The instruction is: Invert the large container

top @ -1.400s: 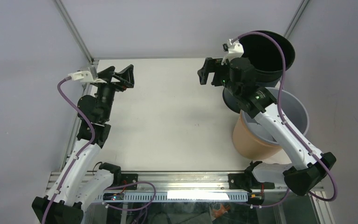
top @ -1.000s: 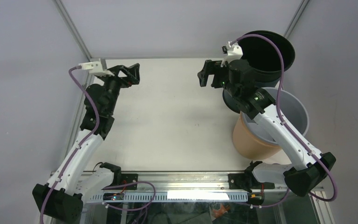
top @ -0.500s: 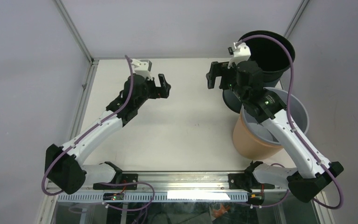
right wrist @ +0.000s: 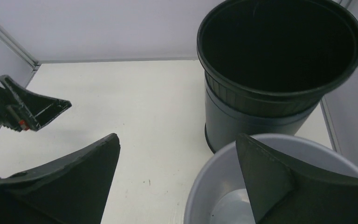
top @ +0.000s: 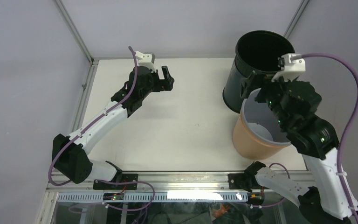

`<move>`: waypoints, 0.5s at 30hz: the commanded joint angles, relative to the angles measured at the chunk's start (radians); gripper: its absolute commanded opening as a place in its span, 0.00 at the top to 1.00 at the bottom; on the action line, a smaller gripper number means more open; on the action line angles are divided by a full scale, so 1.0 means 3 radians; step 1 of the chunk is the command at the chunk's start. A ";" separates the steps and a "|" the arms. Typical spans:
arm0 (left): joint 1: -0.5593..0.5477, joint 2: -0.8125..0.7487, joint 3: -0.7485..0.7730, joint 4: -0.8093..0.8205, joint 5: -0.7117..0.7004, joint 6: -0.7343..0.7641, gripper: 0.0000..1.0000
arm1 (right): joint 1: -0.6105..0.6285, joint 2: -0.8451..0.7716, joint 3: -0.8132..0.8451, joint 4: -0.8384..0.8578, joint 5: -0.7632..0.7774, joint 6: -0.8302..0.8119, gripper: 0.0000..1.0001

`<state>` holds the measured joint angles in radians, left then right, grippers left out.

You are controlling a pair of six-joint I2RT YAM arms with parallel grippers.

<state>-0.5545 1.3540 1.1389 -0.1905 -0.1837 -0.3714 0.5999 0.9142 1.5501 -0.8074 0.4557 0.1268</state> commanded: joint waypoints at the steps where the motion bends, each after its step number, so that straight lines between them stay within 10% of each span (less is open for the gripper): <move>1: 0.0038 0.0167 0.0236 0.0127 0.0225 0.0014 0.01 | 0.0005 -0.0247 -0.0223 -0.0194 -0.0039 0.0179 0.00; 15: 0.0018 0.0420 0.0748 0.0038 0.1937 0.0212 0.01 | 0.0008 0.0318 0.0485 -0.0921 -0.0124 0.0067 0.00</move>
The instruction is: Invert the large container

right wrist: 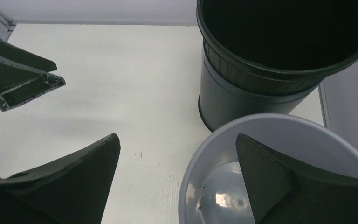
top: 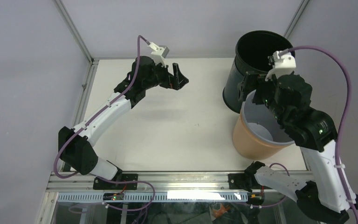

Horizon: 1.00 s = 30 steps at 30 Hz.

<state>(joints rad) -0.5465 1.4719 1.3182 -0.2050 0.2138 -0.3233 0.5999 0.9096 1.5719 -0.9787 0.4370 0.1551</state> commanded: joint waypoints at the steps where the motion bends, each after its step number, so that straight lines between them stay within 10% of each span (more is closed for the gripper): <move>1: -0.0010 0.0018 0.0159 0.0081 0.0599 0.0057 0.01 | 0.0006 0.0416 0.0487 -0.0503 -0.0082 0.0005 0.00; 13: -0.0009 0.0066 0.0187 0.0048 0.0158 0.0122 0.01 | 0.0003 0.0570 0.0009 -0.1322 0.0101 0.1048 0.03; 27: -0.0009 -0.0050 0.0028 0.0020 0.0034 0.0150 0.01 | -0.0025 0.0598 -0.0323 -0.1144 0.0133 0.1090 0.95; 30: -0.0009 -0.0062 0.0025 0.0000 -0.0010 0.0166 0.01 | -0.0025 0.0618 -0.0206 -0.1212 0.0244 0.1049 1.00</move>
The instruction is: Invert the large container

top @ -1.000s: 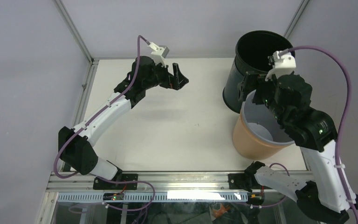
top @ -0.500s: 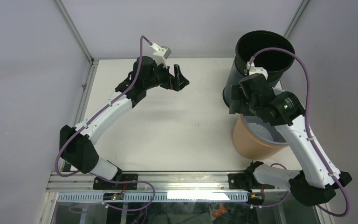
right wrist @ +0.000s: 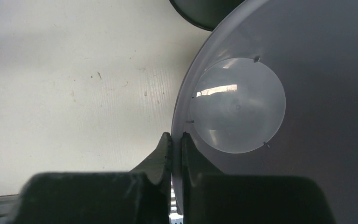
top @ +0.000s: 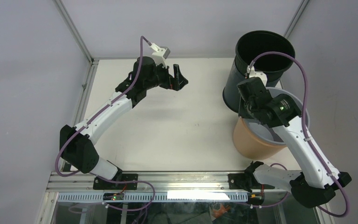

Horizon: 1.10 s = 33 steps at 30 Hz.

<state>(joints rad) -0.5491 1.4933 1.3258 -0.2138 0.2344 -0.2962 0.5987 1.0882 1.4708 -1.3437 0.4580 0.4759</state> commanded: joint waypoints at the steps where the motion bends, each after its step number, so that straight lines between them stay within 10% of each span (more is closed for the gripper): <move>1: 0.0000 -0.0140 0.0006 0.0020 -0.0090 0.0092 0.01 | -0.0021 0.0019 0.0194 0.0021 0.0172 -0.0068 1.00; 9: 0.0215 -0.0025 0.0414 -0.0782 -0.0183 0.0370 0.01 | 0.0089 0.0250 0.0446 0.0785 -0.1495 -0.0648 1.00; 22: 0.0947 -0.0754 -0.0259 -0.0767 0.0212 -0.0294 0.01 | 0.1311 0.0950 0.0476 0.2321 -0.0839 -0.1703 1.00; 33: 0.1069 -0.0821 -0.0487 -0.0686 0.0405 -0.0679 0.01 | 0.1018 0.1333 0.0289 0.3534 -0.1162 -0.2452 1.00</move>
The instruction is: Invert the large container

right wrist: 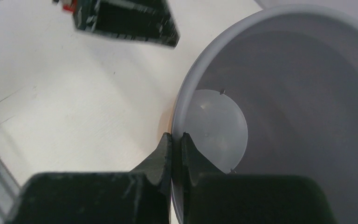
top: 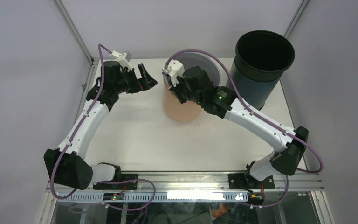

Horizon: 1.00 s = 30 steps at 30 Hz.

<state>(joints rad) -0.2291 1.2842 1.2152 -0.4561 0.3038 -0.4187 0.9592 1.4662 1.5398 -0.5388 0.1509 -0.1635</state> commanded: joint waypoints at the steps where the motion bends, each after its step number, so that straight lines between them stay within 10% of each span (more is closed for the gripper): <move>1: 0.0003 -0.0154 -0.0164 0.0168 0.0205 -0.0354 0.01 | -0.0223 0.0096 0.0062 0.0866 -0.0144 -0.0322 1.00; 9: 0.0007 -0.0321 -0.0632 0.0706 0.0533 -0.0957 0.01 | -0.0342 0.0387 0.0324 0.0554 -0.0019 -0.0214 1.00; 15: -0.0004 -0.0390 -0.1342 0.2061 0.0749 -0.2002 0.06 | -0.0340 0.0339 0.0313 0.0593 -0.0067 -0.0183 1.00; 30: -0.0013 0.0025 -0.0990 0.2323 0.0795 -0.2051 0.32 | -0.0342 0.0469 0.0472 0.0478 -0.0292 0.0079 1.00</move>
<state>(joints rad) -0.2291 1.2694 0.8589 0.1654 0.5201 -1.0142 0.8593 1.6009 1.6054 -0.4465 0.1005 -0.1738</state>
